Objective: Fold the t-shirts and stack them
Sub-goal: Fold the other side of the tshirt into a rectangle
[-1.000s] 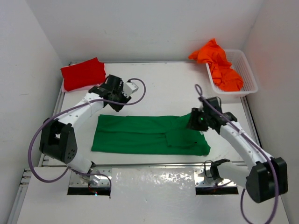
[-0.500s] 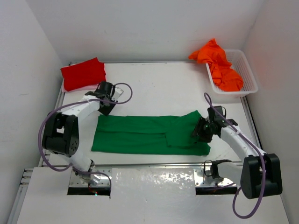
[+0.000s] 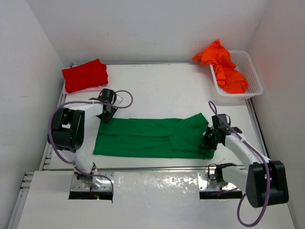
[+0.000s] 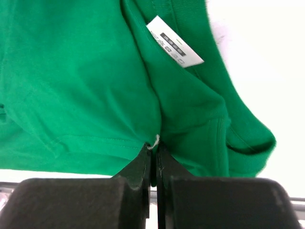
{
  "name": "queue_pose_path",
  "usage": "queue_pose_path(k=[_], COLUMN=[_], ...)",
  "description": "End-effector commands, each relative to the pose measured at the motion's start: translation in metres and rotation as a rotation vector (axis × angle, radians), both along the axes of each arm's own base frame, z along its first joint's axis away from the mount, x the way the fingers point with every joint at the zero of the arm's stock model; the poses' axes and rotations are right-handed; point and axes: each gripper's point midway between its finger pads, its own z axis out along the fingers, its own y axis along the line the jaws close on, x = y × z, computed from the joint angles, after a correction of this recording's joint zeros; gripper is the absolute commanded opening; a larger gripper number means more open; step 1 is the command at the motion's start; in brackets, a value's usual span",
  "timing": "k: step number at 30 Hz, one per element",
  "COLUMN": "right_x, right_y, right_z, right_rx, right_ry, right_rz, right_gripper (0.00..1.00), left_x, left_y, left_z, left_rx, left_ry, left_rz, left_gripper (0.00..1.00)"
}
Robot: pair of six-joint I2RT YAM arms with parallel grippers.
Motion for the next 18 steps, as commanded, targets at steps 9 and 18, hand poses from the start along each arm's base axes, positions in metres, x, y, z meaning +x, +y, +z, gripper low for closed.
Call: queue_pose_path(k=[9, 18], right_x=[-0.021, -0.038], right_y=[-0.021, -0.004], right_z=[0.015, -0.005], right_rx=[-0.108, -0.002], right_ry=[-0.003, 0.039], right_rz=[0.005, 0.024], right_gripper=[0.00, 0.39], left_x=[-0.008, -0.009], left_y=[0.005, 0.002], left_z=[-0.026, -0.026], left_rx=[0.025, 0.011], left_ry=[0.038, 0.042], left_rz=[0.044, 0.034], left_gripper=[0.31, 0.31])
